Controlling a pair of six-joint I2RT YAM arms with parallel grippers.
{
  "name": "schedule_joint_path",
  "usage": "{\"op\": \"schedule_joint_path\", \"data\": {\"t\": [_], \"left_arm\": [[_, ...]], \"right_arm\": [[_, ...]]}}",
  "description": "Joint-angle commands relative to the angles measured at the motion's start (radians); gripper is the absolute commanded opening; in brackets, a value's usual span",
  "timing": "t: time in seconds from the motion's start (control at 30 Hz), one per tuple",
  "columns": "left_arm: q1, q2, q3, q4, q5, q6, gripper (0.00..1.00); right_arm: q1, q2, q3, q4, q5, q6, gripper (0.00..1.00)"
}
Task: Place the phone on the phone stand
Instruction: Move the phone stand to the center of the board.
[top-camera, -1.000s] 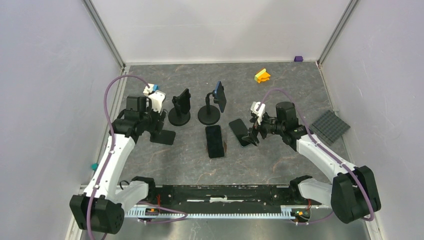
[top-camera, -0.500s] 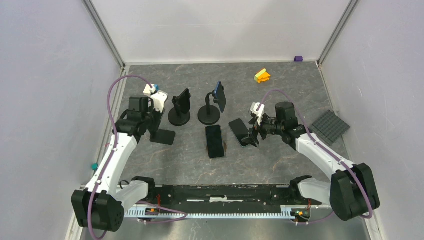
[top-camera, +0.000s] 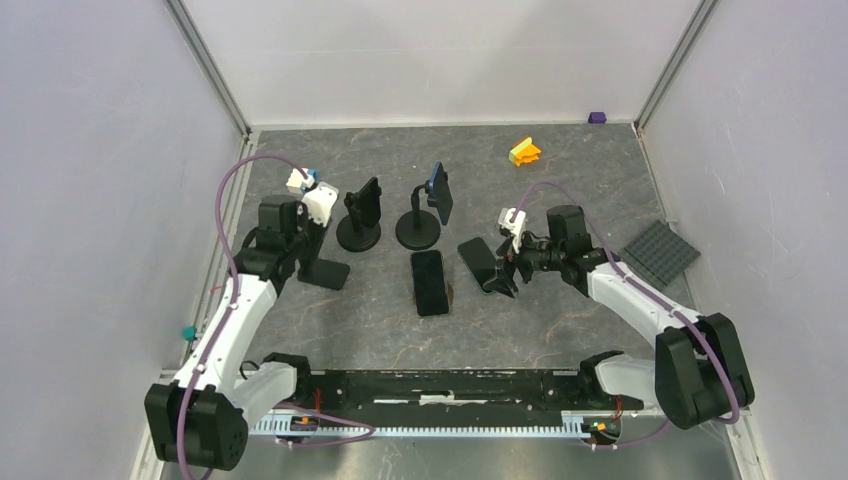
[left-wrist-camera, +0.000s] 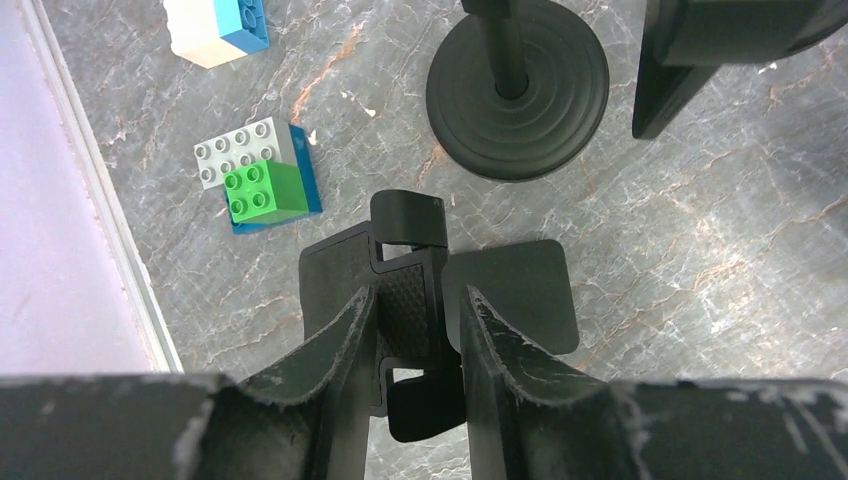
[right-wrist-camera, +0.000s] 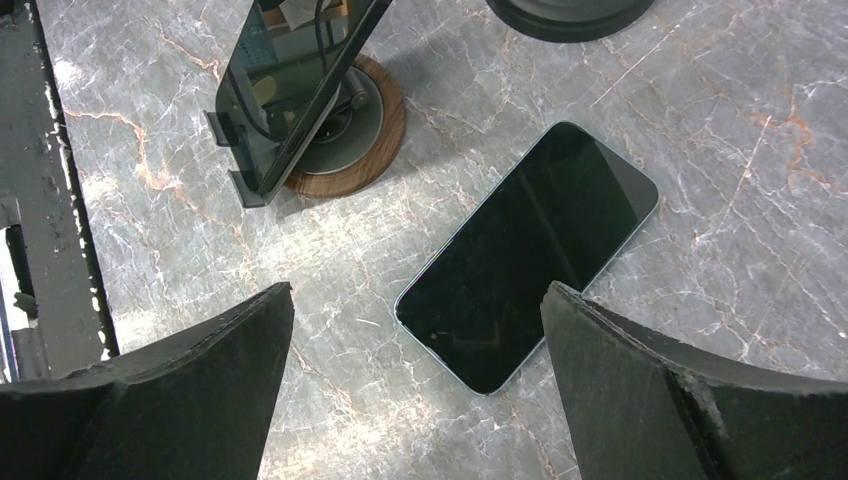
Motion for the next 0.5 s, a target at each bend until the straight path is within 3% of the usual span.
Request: {"op": "schedule_joint_path", "data": {"t": [0.0,0.47], "left_arm": [[0.002,-0.009,-0.090,-0.131,-0.005,0.077,0.18],[-0.069,-0.078,-0.203,-0.190,-0.053,0.178,0.12]], "right_arm": [[-0.004,0.019,0.026,0.005,-0.027,-0.013,0.98],[-0.004,0.065,0.040,-0.005,-0.038,-0.011,0.98]]}}
